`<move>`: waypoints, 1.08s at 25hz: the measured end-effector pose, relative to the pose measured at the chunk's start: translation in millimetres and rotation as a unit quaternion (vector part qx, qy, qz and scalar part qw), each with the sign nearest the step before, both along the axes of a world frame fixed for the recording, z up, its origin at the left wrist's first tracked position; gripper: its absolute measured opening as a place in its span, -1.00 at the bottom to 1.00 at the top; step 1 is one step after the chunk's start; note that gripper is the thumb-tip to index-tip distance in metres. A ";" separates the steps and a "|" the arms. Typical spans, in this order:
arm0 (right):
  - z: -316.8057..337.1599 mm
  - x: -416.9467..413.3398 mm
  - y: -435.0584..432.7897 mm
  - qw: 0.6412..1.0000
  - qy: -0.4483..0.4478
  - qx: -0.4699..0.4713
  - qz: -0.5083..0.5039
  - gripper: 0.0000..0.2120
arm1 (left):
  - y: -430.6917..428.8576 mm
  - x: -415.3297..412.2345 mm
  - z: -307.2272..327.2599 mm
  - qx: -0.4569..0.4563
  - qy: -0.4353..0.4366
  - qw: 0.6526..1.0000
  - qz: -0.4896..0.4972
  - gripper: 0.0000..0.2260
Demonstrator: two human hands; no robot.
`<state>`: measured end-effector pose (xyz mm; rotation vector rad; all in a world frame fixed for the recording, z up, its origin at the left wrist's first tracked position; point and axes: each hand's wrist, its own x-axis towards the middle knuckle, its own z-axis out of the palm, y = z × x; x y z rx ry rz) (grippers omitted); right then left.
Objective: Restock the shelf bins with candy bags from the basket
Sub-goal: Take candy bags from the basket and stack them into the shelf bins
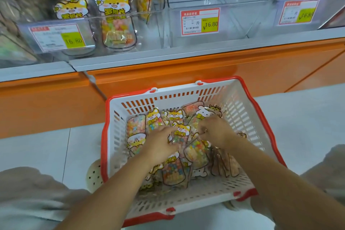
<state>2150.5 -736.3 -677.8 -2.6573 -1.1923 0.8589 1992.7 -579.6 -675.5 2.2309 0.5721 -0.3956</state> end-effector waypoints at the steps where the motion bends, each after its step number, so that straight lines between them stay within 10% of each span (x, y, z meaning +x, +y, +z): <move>1: 7.9 1.2 3.3 0.999 0.037 0.025 0.007 -0.81 | -3.3 2.4 1.2 0.000 0.001 1.000 -0.011 -0.44; 7: 45.0 -12.1 26.1 0.946 0.259 0.169 -0.096 -0.98 | -3.4 8.6 11.0 -0.150 0.013 0.986 0.075 -0.58; 13: 28.2 -0.5 32.1 0.915 0.251 0.146 -0.281 -0.62 | 16.3 -14.5 4.5 -0.311 0.030 0.911 0.268 -0.62; 16: 19.0 -2.1 27.7 0.805 0.412 0.128 -0.407 -0.50 | 22.9 -20.4 -1.7 -0.402 0.026 0.835 0.375 -0.62; 19: 5.7 -14.3 22.2 0.724 0.541 0.148 -0.402 -0.51 | 32.0 -23.1 -5.1 -0.460 0.017 0.781 0.422 -0.12; 24: 12.1 -8.6 22.9 0.671 0.513 0.310 -0.437 -0.79 | 34.1 -21.2 -6.8 -0.488 -0.008 0.753 0.441 -0.23; 27: 20.0 -3.9 25.9 0.727 0.408 0.375 -0.406 -0.85 | 33.8 -21.9 -4.8 -0.512 -0.030 0.728 0.456 -0.58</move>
